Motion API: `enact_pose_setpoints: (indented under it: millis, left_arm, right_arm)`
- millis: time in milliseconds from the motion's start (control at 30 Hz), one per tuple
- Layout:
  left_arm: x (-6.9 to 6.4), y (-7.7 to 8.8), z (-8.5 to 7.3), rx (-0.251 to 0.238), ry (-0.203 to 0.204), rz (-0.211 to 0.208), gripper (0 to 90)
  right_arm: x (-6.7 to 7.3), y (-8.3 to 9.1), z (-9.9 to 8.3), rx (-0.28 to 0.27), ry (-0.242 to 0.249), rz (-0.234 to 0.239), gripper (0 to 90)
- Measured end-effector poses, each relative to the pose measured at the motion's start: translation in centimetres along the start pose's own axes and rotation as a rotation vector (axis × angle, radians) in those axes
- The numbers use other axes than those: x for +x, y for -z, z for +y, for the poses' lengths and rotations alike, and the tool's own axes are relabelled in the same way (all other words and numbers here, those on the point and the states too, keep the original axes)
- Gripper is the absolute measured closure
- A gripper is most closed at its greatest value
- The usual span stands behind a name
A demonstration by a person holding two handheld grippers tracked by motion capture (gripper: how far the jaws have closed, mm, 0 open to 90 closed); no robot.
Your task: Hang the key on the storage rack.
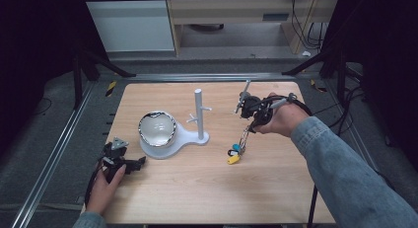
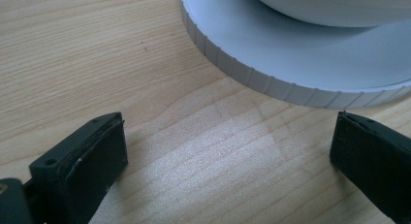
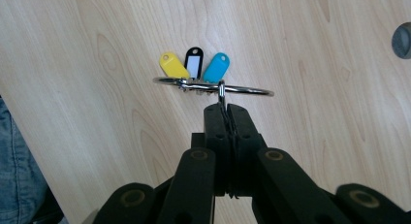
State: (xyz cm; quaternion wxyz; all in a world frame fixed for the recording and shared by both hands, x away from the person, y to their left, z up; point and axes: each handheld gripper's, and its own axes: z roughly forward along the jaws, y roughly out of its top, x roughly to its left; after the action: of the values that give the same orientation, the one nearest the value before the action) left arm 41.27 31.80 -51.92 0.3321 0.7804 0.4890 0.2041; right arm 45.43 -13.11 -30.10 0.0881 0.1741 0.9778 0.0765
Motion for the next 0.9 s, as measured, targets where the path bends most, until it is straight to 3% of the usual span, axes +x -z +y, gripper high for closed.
enact_pose_setpoints:
  millis: [900]
  left_arm:
    - [0.0, 0.0, 0.0, 0.000, 0.000, 0.000, 0.0]
  right_arm:
    - [-1.5, 5.0, 2.0, -0.055, 0.002, -0.056, 88.8]
